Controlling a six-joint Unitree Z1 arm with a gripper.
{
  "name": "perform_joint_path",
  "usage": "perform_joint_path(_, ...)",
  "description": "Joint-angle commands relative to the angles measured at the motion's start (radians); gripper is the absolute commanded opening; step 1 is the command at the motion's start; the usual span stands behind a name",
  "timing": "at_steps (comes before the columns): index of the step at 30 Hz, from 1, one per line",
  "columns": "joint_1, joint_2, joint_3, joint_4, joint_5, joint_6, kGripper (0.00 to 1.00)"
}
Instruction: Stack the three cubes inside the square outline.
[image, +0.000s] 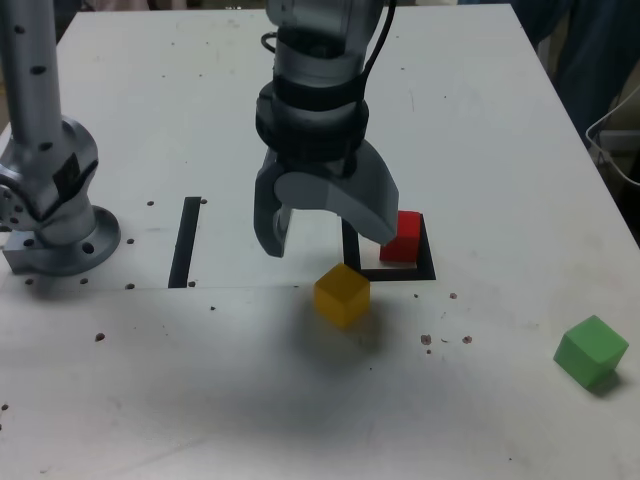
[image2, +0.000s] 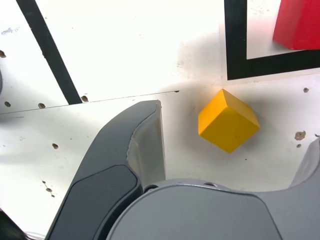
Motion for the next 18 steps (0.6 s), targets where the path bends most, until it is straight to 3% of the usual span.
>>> perform_joint_path(1,-0.006,0.012,0.004,-0.009,0.001,-0.003,0.99)
perform_joint_path(10,-0.058,0.021,0.034,-0.042,0.008,0.04,0.97)
perform_joint_path(18,-0.118,0.033,0.076,-0.033,0.052,0.241,0.95)
